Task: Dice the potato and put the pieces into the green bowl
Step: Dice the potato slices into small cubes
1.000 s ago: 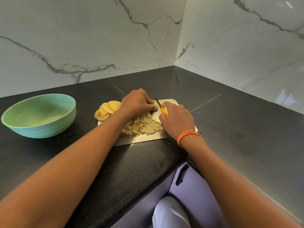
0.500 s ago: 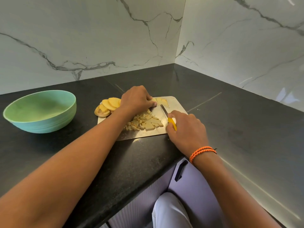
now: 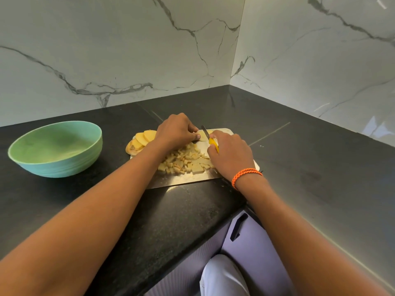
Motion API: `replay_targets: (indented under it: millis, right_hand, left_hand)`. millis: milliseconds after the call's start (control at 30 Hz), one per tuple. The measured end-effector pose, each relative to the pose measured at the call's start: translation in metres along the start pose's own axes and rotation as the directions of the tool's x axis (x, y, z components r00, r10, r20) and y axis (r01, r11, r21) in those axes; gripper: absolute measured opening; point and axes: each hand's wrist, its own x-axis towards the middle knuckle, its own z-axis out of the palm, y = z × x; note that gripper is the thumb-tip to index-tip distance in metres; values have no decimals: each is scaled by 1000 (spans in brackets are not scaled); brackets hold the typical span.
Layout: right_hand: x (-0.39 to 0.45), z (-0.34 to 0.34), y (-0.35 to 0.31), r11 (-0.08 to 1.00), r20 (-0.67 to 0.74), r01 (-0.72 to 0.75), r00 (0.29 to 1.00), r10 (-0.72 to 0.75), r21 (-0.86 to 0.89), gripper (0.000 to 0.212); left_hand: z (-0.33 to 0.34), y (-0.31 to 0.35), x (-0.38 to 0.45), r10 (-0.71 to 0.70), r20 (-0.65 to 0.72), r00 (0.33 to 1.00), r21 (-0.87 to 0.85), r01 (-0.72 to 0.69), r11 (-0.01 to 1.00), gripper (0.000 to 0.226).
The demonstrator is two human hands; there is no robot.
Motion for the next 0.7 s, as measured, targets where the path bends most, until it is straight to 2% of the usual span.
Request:
replay_targets:
  millis: [300,700]
  right_hand:
    - [1,4,1,998,-25,34,999,-36,-48,36]
    - [-35,-14,4,1000,51,-25,998,25,-4,33]
  left_hand:
    - [1,5,1,34,19,999,49,-35,998,41]
    - [2,11,-4,-11,-3,1000,81,11,997,35]
